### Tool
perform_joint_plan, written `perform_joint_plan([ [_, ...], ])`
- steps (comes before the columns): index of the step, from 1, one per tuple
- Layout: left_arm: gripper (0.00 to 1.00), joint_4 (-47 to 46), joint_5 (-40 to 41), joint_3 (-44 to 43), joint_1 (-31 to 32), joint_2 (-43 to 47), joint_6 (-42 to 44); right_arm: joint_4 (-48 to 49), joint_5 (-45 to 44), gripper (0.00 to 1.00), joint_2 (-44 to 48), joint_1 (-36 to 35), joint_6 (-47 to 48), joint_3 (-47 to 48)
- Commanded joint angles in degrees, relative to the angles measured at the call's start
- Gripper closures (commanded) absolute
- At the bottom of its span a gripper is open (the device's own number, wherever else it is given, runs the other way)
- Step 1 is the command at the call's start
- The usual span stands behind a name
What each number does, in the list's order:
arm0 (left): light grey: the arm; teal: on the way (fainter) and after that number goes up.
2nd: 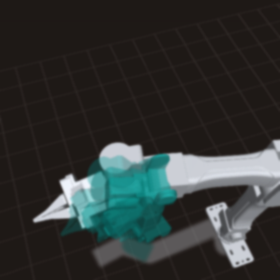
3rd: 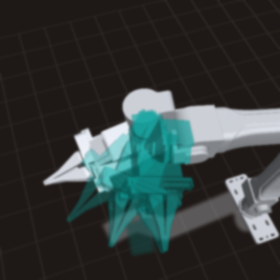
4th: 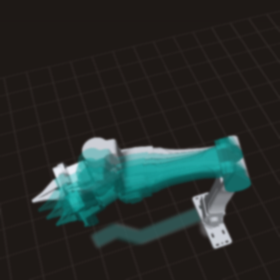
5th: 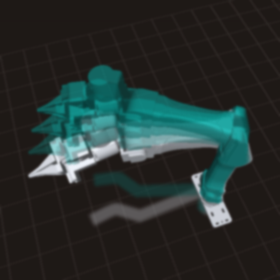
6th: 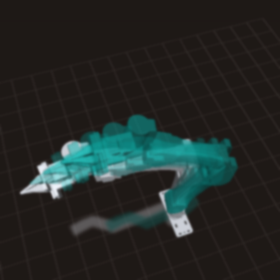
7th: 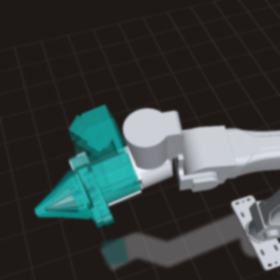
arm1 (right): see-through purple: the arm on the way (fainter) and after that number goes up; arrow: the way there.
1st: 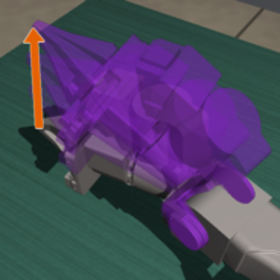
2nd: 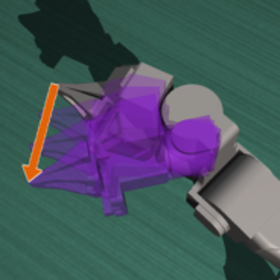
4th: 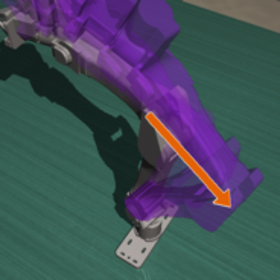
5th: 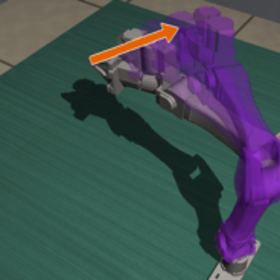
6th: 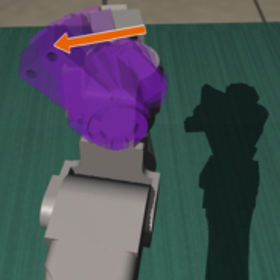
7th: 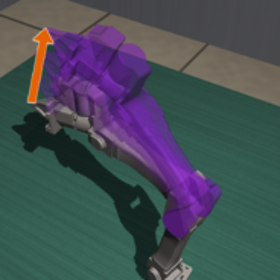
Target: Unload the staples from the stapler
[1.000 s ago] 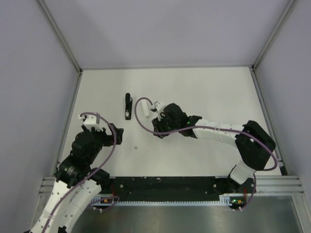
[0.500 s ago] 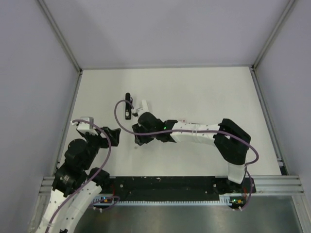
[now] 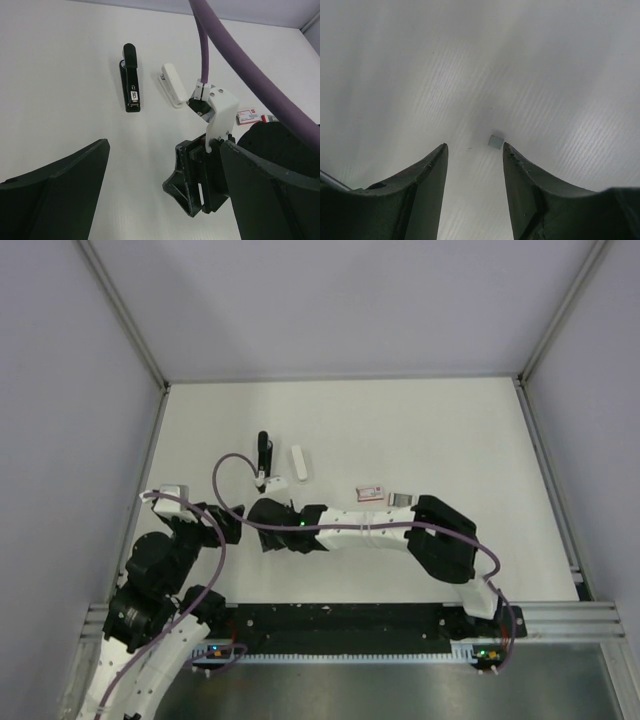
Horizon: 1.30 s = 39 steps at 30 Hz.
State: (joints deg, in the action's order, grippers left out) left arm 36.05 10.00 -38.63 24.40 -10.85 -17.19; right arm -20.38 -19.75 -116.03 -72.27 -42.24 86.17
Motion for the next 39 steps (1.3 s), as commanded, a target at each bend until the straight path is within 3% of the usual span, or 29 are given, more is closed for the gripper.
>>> perform_joint_plan([
  [1, 0.01, -2.57, -1.21, 0.22, -0.23, 0.83, 1.19, -6.68, -8.46, 0.52, -4.02, -2.08, -4.69, 5.75],
  [19, 0.01, -1.34, 1.95, 0.22, 1.87, 2.59, 0.32, -11.78, -9.96, 0.53, -10.79, -3.32, -10.5, 10.94],
  [39, 0.01, -0.81, 3.27, 0.05, 3.37, 3.99, 0.14, -15.83, -11.54, 0.74, -14.93, -4.11, -9.88, 14.28],
])
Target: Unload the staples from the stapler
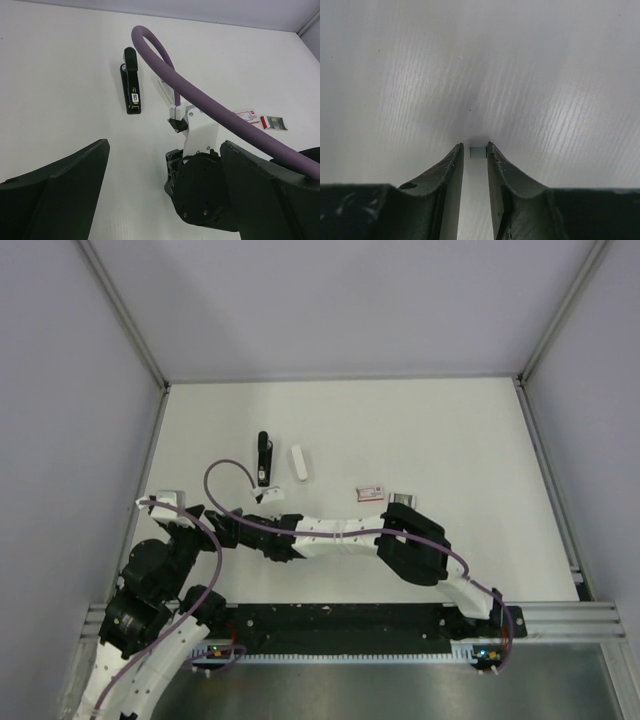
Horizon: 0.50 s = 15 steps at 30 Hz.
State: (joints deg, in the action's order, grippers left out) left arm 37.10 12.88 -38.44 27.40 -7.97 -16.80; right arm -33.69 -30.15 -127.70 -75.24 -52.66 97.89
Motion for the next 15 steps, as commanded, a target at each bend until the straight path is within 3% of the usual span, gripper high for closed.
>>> perform_joint_plan([
  [1, 0.01, -1.86, 0.39, -0.24, 0.38, 1.02, -0.34, -2.61, -1.14, 0.75, -3.43, -1.13, 0.55, 2.75],
  [15, 0.01, -1.86, 0.91, -0.06, 0.73, 1.02, -0.34, -3.31, -3.86, 0.88, -1.33, -1.05, 0.98, 0.38],
])
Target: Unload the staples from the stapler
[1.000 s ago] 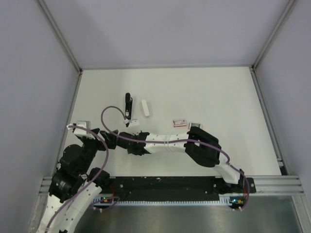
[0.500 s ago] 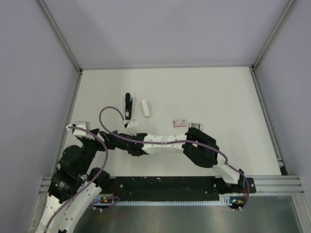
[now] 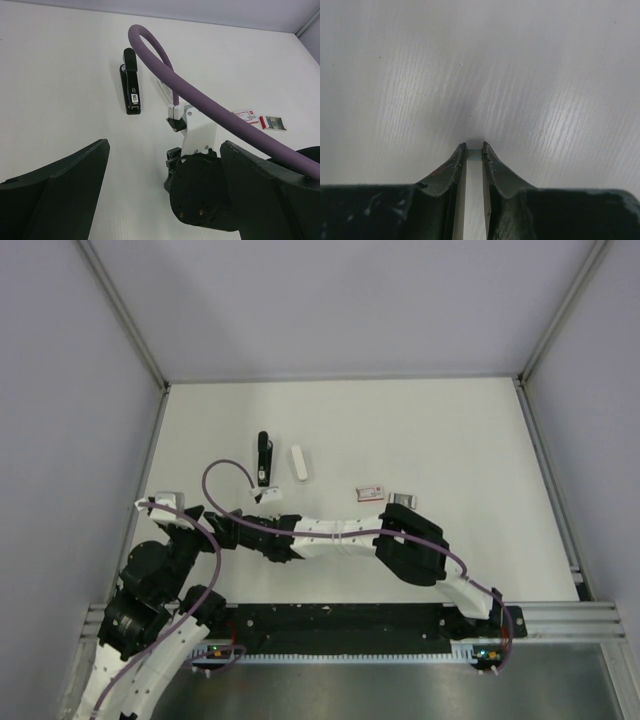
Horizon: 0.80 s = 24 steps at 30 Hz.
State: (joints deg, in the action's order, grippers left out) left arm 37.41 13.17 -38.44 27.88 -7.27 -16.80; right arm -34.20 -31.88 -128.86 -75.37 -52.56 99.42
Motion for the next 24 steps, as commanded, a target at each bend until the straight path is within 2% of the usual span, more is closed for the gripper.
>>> perform_joint_plan([
  [1, 0.01, -2.16, 0.8, -0.06, 0.25, 0.24, -0.34, -2.81, -2.4, 0.89, 0.44, -0.92, 0.79, -1.68],
  [8, 0.01, -2.08, 1.33, 0.03, 0.16, 0.06, -0.43, -2.46, -5.47, 0.89, 8.6, 0.31, 0.52, -7.82],
  [15, 0.01, -1.9, 2.12, 0.03, 0.16, -0.11, -0.61, -0.35, -7.5, 0.89, 19.42, 3.39, 0.17, -19.5],
  [24, 0.01, -1.55, 3.09, -0.15, 0.25, -2.31, -0.87, 4.57, -7.5, 0.89, 35.68, 13.48, 3.24, -36.03],
])
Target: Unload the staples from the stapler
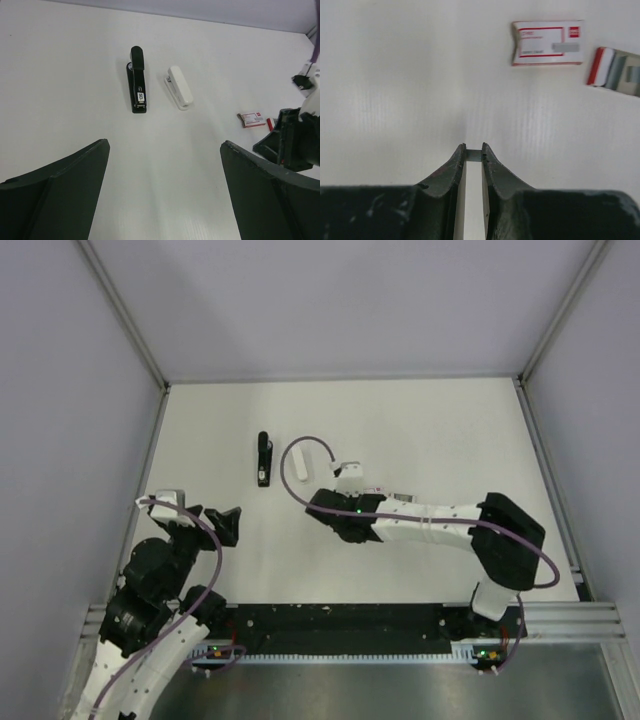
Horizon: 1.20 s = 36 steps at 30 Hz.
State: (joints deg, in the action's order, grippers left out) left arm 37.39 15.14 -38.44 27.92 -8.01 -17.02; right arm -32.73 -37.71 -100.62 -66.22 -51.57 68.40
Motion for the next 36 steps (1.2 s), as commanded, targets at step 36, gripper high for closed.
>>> perform_joint_plan([
  [36, 0.01, -1.18, 2.79, -0.5, 0.03, -7.37, -0.74, 19.28, 9.76, 0.88, 10.97, 29.83, 16.59, -18.39],
])
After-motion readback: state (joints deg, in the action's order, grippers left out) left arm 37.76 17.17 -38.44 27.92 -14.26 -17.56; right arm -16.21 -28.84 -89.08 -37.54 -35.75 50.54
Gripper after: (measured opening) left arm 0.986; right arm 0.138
